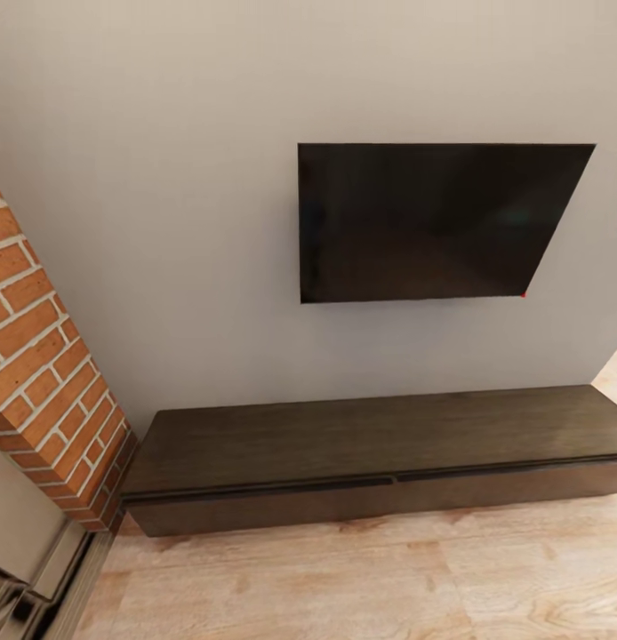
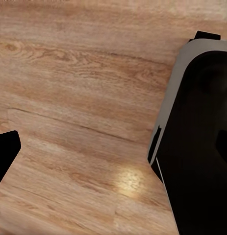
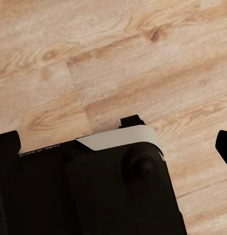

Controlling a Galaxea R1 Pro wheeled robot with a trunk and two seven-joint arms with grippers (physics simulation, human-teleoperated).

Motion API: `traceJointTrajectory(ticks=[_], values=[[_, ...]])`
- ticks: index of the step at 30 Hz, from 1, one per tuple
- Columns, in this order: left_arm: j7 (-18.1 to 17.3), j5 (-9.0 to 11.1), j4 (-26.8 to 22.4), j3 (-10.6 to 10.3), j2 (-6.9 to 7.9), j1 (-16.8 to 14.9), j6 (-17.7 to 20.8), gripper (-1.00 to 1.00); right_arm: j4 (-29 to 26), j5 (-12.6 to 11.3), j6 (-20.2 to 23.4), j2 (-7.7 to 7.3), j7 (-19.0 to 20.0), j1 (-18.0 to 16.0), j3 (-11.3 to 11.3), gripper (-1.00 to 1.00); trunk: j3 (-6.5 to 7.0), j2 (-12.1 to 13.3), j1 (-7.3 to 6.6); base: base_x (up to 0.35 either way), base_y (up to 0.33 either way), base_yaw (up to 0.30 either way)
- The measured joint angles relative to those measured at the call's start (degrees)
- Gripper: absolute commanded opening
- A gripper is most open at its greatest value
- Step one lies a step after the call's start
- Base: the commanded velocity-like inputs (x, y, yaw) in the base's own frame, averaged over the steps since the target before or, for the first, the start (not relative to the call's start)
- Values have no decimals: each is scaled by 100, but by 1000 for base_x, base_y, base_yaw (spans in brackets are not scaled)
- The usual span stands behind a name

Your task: Place each of the two pumpkins and all three candles from the living room inside a cabinet in the living room (use any cabinet), then make sure every cabinet is closed, and position the cauldron so it is next to a table in the living room.

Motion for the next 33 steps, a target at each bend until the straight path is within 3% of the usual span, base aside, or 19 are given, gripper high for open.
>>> traceJointTrajectory(ticks=[33], values=[[-9, 4, 8, 0, -18, 0, 2, 100, 5, -9, -7, 1, -6, 0, 0, 100, 313, 0, 0, 0, 0, 0]])
